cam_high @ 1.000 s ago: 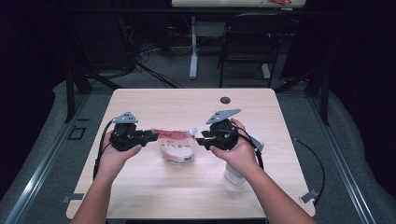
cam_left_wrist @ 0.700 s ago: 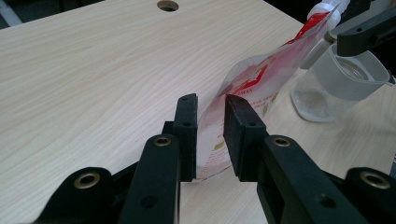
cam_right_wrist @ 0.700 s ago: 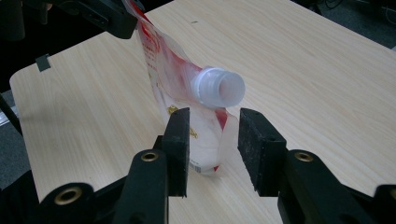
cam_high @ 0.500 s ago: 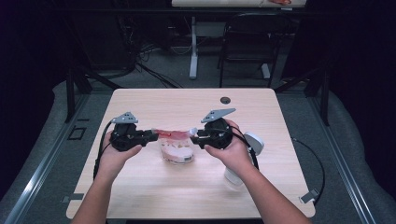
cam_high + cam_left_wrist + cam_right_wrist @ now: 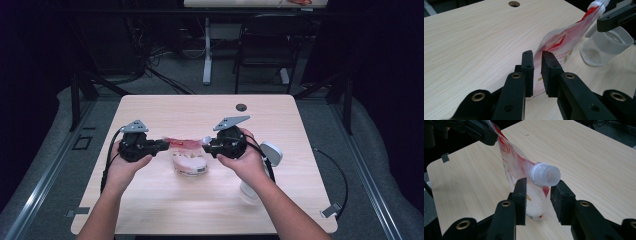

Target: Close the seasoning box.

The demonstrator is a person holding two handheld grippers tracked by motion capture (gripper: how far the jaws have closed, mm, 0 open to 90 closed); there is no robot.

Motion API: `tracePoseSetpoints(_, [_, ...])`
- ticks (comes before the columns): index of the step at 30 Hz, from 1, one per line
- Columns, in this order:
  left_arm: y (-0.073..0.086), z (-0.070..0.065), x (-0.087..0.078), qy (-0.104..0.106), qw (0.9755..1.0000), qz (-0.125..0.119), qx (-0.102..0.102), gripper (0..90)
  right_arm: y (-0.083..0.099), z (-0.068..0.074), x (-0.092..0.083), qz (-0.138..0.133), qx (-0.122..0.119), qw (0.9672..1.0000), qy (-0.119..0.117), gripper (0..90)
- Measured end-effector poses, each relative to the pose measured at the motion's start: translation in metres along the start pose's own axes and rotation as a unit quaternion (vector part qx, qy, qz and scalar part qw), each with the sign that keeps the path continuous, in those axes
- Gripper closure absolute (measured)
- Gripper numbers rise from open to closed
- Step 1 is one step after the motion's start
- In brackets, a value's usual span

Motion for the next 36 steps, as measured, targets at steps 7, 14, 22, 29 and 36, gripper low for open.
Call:
tracePoseSetpoints(7, [0.000,-0.001,-0.001,-0.010,0.9999,-0.002,0.010,86.8,0.000,0.000,0.000,-0.003,0.005,1.0000,0.004,67.8])
tracePoseSetpoints(14, [0.000,-0.001,-0.001,-0.011,0.9999,-0.002,0.009,90.0,0.000,0.000,0.000,-0.001,0.004,1.0000,0.005,68.7])
tracePoseSetpoints(22, [0.000,-0.001,-0.002,-0.002,1.0000,-0.003,0.003,90.0,-0.001,0.001,-0.002,-0.003,0.003,1.0000,0.005,68.9])
tracePoseSetpoints(29, [0.001,-0.004,-0.003,0.005,1.0000,0.000,0.003,90.0,0.000,0.003,-0.006,-0.002,-0.001,1.0000,0.006,68.9])
tracePoseSetpoints(36, [0.001,-0.009,-0.003,0.013,0.9999,-0.002,0.004,90.0,0.001,0.008,-0.013,-0.002,-0.003,1.0000,0.005,68.8])
Point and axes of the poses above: each handheld gripper's, and its own axes: x roughly forward along the jaws, y roughly out of its underside, z roughly to its left, the point moved 7 cm from there along x, roughly forward along the jaws, and after that the axes turned 15 degrees about -x, right-handed, at the moved point
